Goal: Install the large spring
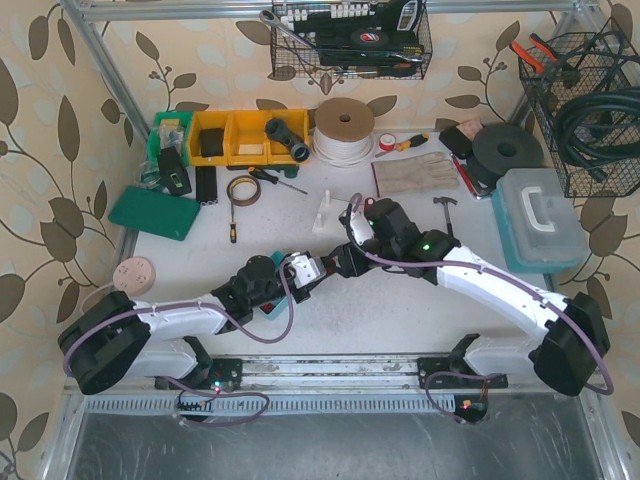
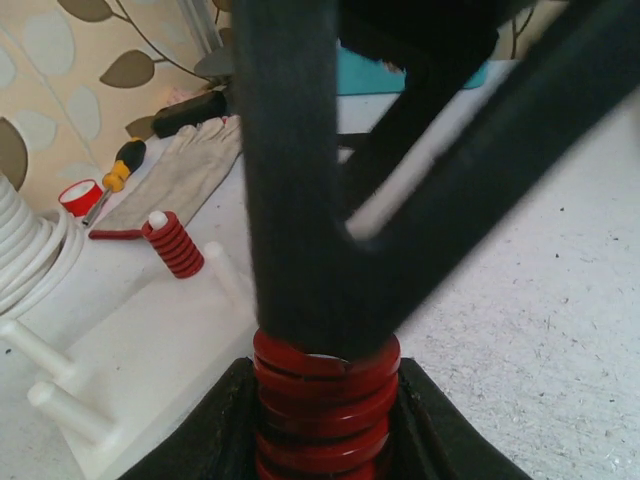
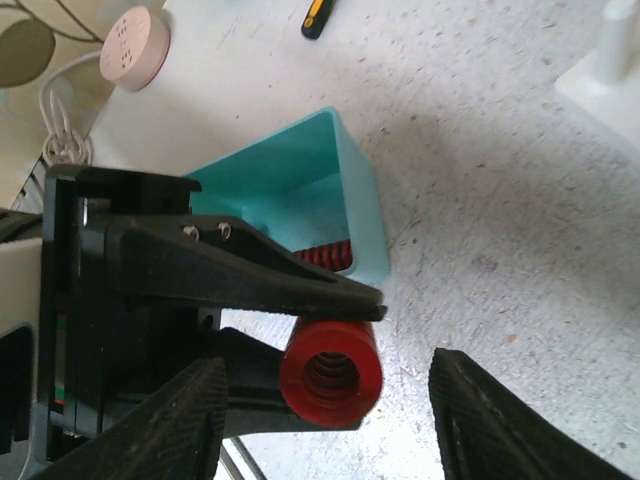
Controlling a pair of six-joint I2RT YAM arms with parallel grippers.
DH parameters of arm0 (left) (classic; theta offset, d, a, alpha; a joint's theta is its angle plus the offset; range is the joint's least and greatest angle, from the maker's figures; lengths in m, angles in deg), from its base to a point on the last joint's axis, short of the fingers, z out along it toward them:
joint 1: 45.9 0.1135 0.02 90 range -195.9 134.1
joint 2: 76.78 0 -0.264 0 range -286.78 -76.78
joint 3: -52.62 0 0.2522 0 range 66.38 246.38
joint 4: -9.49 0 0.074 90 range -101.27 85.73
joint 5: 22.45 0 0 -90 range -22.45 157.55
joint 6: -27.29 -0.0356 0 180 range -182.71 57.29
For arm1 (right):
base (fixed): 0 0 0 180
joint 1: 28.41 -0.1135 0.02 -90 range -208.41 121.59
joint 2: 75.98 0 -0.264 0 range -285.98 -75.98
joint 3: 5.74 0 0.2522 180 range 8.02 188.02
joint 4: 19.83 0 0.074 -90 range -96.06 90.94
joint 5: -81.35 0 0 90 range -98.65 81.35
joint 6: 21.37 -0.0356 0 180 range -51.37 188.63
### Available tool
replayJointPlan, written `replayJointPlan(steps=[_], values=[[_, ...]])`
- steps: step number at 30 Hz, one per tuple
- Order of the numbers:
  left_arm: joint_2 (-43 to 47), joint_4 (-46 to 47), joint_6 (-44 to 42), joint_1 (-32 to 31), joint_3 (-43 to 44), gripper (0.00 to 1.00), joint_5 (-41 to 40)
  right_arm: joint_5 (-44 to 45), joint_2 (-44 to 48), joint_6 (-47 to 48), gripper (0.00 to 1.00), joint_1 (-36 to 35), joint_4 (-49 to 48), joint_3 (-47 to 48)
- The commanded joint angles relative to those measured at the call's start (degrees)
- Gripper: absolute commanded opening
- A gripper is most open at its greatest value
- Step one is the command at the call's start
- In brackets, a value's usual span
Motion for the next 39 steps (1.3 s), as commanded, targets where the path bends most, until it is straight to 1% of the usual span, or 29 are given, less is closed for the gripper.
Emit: replayJointPlan(steps=[1, 6, 11, 17, 20, 22, 25, 29, 32, 36, 38, 39], values=[[2.5, 5.9, -0.7, -0.7, -0.3, 0.00, 1.9, 0.6, -2.0, -0.3, 0.57, -2.1, 1.4, 2.6], [2.8, 6.9, -0.1, -0.7, -0.8, 0.00, 1.7, 1.1, -4.4, -0.7, 0.57, -2.9, 1.5, 2.9], [3.0, 7.6, 0.0, -0.7, -1.2, 0.00, 2.0, 1.5, -5.5, -1.8, 0.54, -3.8, 0.5, 2.8], [2.5, 8.1, -0.3, -0.7, -1.3, 0.00, 2.0, 1.1, -6.9, -3.1, 0.43, -4.3, -1.9, 2.7], [2.8, 8.5, -0.7, -0.7, -1.7, 0.00, 1.8, 0.2, -7.6, -3.9, 0.40, -4.4, -3.0, 2.6], [2.9, 8.8, -0.9, -0.7, -1.9, 0.00, 1.8, 0.1, -7.8, -4.6, 0.36, -4.3, -3.6, 2.5], [2.7, 8.7, -0.9, -0.7, -1.9, 0.00, 1.5, 0.3, -7.8, -4.7, 0.26, -4.4, -3.9, 2.4], [2.4, 8.0, -0.3, -0.7, -1.4, 0.00, -0.9, 3.2, -6.5, -3.7, 0.07, -4.3, -2.6, 2.9], [2.0, 6.7, 0.7, -0.7, -0.6, 0.11, -4.6, 6.5, -5.0, -2.4, 0.00, -4.3, -1.1, 3.6], [1.5, 5.5, 3.3, -0.6, -0.1, 0.32, -9.9, 11.5, -3.3, -0.2, 0.00, -4.1, 2.4, 5.3], [1.5, 6.4, 5.0, -0.6, -0.7, 0.40, -13.4, 14.4, -2.6, 1.1, 0.00, -3.6, 4.1, 6.3], [1.8, 6.6, 5.3, -0.6, -1.0, 0.46, -14.8, 15.6, -2.2, 1.7, 0.00, -3.2, 4.9, 6.6]])
